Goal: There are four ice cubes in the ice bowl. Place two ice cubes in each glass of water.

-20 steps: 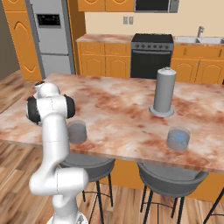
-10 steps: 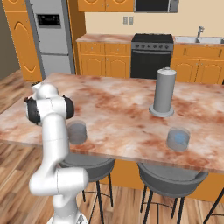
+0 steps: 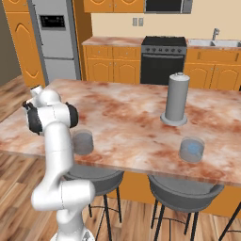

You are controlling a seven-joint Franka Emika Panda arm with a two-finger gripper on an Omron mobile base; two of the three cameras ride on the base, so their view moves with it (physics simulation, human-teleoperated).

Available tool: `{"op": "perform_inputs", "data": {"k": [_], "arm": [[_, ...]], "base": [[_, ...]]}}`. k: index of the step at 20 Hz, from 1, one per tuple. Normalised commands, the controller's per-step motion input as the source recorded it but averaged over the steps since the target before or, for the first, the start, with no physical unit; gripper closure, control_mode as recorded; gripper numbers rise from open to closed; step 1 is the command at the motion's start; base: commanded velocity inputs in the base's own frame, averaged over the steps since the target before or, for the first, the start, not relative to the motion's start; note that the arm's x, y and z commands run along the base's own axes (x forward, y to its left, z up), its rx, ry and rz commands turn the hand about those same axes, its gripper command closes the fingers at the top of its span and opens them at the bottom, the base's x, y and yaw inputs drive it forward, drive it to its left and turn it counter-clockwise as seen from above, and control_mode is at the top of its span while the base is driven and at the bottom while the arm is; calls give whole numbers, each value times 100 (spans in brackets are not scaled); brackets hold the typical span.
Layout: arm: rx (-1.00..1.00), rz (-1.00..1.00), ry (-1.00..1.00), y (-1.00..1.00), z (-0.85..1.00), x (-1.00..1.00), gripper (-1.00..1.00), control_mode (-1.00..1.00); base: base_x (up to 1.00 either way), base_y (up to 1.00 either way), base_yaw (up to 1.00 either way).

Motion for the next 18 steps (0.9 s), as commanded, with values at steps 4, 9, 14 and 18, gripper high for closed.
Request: {"op": "perform_inputs", "data": {"k": [4,9,14,18], "arm": [[18,-5,-18,-71,29,-57,100,-100],[26,-5,-34,-99,25,-76,100,-100],[25,-3,-38,-71,79,-72,100,-100],[16,0,-22,-65,100,-61,100,-100]], "base": [[0,0,0],[0,0,0],[0,0,0],[0,0,0]]}}
